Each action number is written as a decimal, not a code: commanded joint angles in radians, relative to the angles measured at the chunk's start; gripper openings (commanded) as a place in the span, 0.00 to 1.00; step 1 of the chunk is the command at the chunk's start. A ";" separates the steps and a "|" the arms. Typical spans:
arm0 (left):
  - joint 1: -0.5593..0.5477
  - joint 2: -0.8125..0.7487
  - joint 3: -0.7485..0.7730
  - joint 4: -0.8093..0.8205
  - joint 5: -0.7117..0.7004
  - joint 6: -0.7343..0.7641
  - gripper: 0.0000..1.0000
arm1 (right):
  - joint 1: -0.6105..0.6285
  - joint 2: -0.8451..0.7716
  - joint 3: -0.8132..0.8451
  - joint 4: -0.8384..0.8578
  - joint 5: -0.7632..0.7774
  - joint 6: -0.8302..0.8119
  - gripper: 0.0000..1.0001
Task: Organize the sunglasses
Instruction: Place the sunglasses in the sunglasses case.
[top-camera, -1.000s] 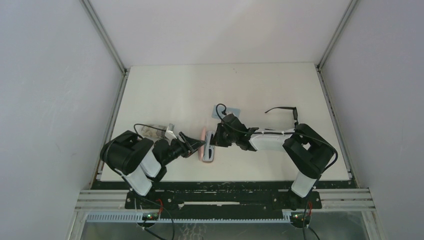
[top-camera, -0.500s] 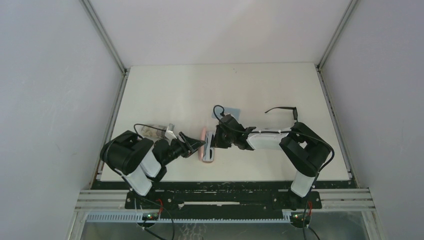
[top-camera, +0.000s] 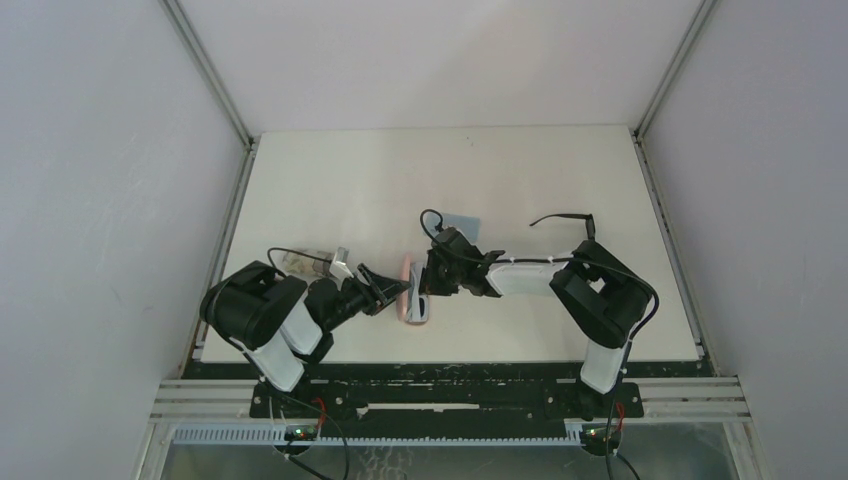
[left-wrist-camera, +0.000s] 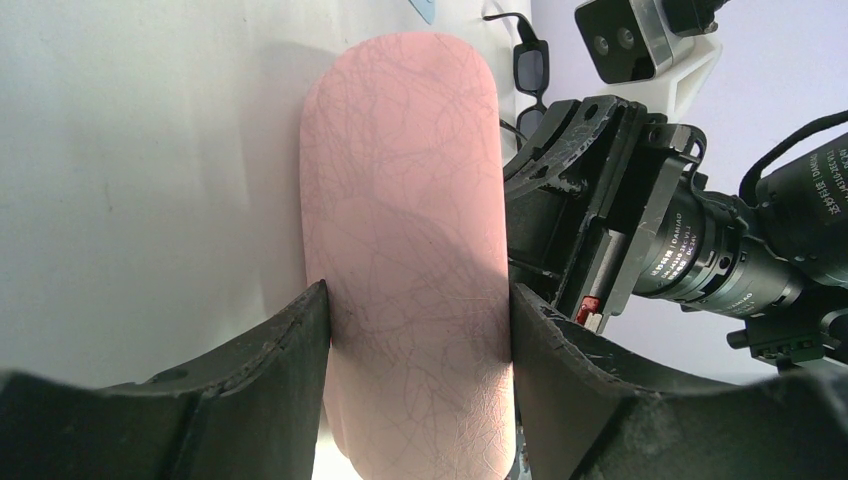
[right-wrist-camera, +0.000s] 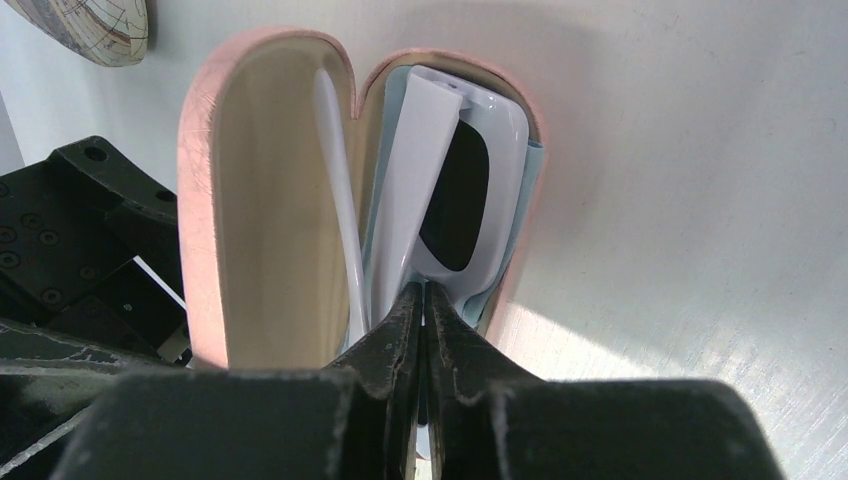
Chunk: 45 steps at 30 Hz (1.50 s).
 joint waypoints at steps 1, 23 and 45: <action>-0.003 -0.003 0.016 0.063 0.016 -0.005 0.07 | 0.015 0.020 0.022 -0.019 0.025 -0.031 0.03; -0.003 -0.013 0.011 0.062 0.013 -0.008 0.07 | 0.000 -0.107 -0.040 0.021 0.047 -0.033 0.04; -0.003 -0.010 0.012 0.062 0.017 -0.006 0.07 | 0.005 -0.007 0.003 0.003 0.024 -0.033 0.11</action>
